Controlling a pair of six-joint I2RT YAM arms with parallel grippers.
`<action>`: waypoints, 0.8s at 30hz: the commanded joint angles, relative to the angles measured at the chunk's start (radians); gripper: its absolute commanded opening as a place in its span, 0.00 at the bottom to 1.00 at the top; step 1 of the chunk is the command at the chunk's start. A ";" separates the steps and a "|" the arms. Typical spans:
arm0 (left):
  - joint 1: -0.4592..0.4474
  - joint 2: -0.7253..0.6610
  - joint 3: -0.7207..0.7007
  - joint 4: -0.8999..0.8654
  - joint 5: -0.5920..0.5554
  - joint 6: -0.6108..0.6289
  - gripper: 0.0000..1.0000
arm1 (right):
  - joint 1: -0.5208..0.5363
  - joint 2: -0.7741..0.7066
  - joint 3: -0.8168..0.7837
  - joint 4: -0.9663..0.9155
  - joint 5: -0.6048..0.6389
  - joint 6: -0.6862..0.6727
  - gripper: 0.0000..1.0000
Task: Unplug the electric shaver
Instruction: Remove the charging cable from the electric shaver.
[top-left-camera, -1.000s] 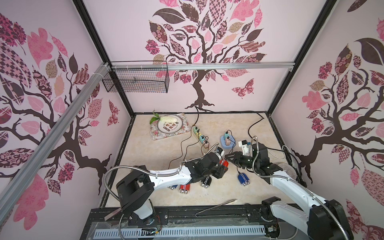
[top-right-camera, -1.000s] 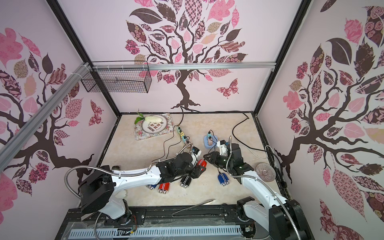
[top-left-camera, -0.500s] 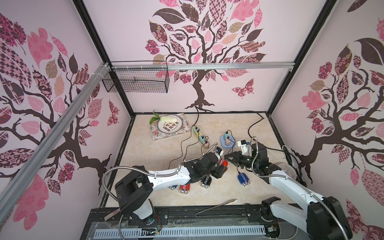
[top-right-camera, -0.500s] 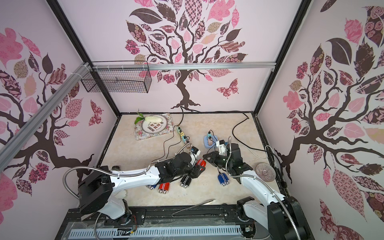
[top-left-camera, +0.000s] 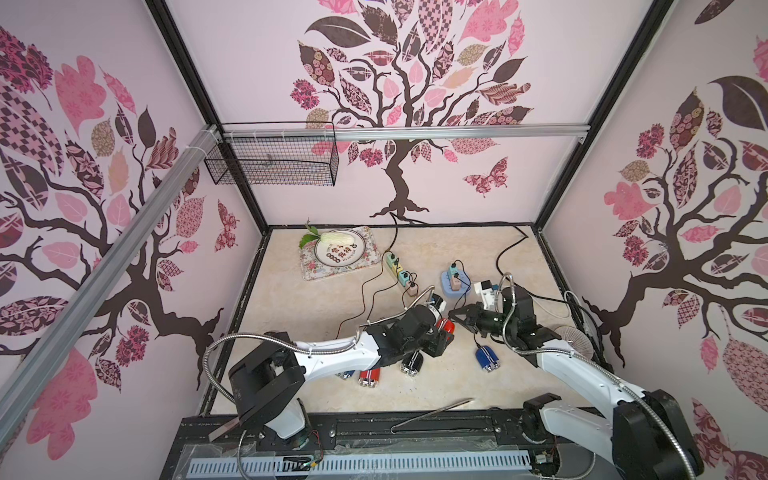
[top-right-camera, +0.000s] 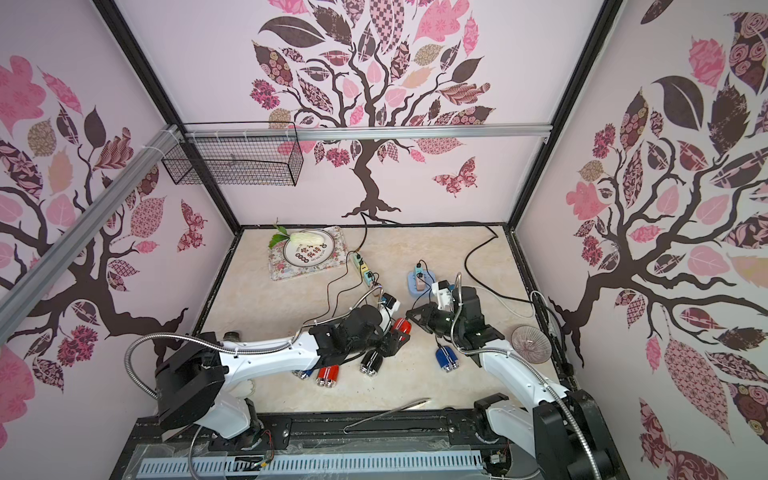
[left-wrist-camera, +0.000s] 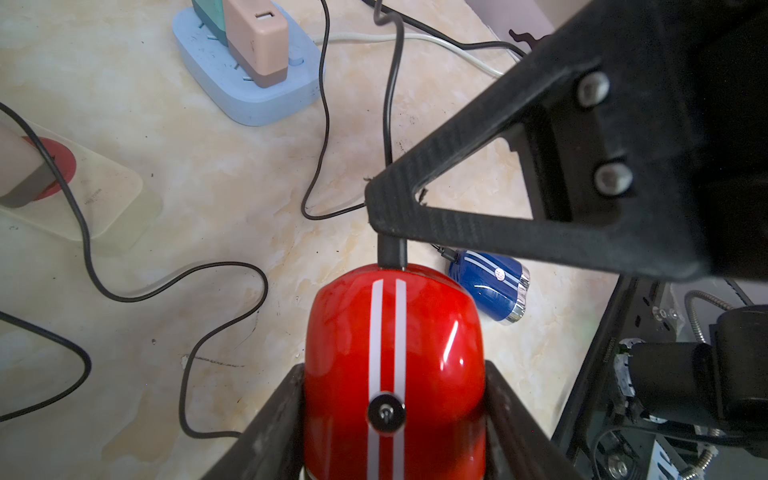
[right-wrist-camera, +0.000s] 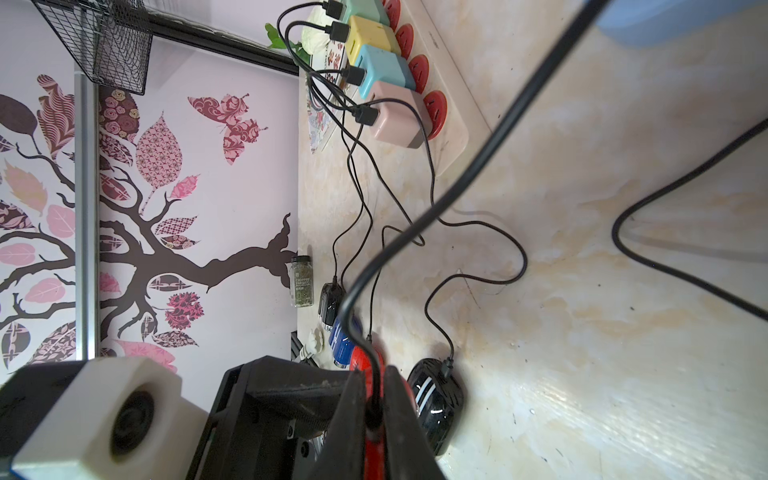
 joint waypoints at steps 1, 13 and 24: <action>0.005 -0.033 -0.028 0.048 0.010 0.013 0.32 | 0.005 0.011 -0.005 0.029 -0.013 0.005 0.07; 0.006 -0.040 -0.041 0.046 0.035 0.021 0.32 | 0.005 0.031 0.021 0.015 0.000 -0.011 0.06; 0.004 -0.049 -0.046 0.045 0.052 0.024 0.32 | 0.005 0.043 0.066 -0.038 0.018 -0.044 0.05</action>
